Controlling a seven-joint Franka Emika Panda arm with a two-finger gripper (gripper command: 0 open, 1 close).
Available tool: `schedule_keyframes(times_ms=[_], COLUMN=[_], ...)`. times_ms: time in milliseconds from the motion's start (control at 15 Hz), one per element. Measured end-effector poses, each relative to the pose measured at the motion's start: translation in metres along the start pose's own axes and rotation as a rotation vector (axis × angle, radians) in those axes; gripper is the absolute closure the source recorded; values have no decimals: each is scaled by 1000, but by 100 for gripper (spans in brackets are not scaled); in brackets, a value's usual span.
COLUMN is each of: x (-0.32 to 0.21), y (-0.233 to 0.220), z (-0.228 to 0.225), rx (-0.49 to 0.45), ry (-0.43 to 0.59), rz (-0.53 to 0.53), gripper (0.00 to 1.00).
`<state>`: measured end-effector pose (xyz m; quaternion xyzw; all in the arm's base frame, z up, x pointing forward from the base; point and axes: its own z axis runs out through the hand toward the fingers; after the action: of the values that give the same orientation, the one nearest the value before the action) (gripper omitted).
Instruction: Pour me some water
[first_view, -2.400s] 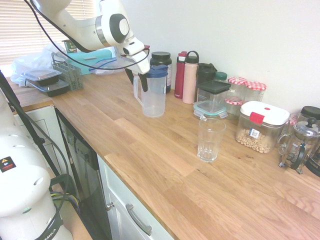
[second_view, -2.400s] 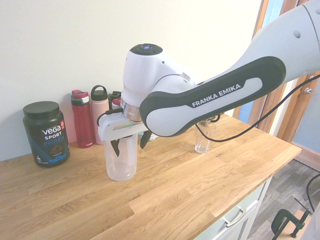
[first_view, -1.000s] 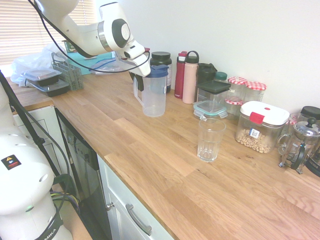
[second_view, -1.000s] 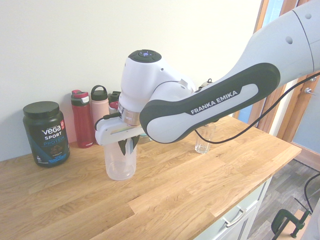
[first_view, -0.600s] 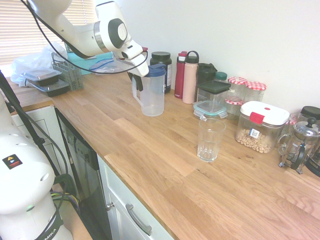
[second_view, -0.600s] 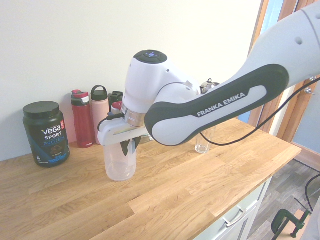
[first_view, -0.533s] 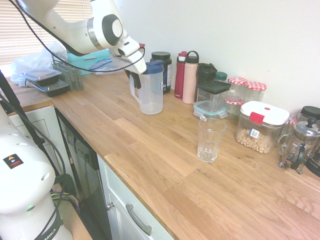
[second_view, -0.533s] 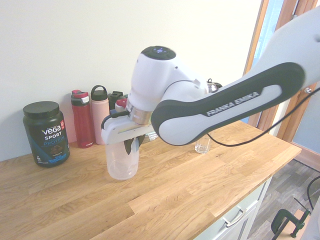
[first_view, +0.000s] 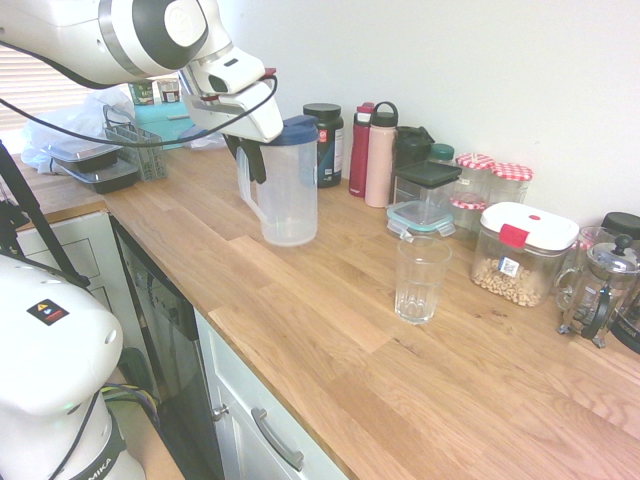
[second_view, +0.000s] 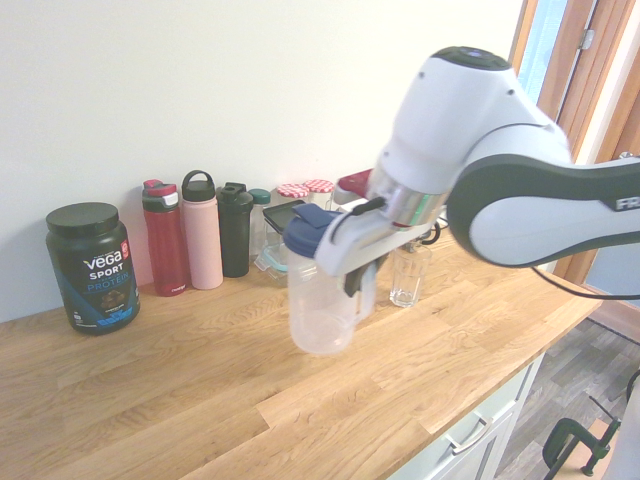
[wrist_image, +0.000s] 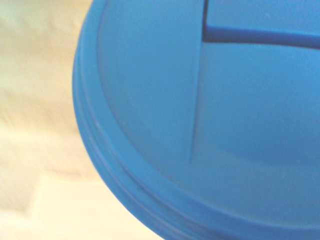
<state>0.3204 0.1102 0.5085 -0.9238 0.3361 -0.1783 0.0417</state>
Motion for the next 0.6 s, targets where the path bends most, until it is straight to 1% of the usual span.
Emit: schedule_keyframes(times_ms=[267,400,467,600], x=[27,41,50,68], y=[85,144,177,228], z=[-35,-53,-58,-63], rx=[-7,-17,-10,28], ry=[-22,-74,-94,-103], rz=[-95,-150,-185,-229], gripper=[100,100,100,100])
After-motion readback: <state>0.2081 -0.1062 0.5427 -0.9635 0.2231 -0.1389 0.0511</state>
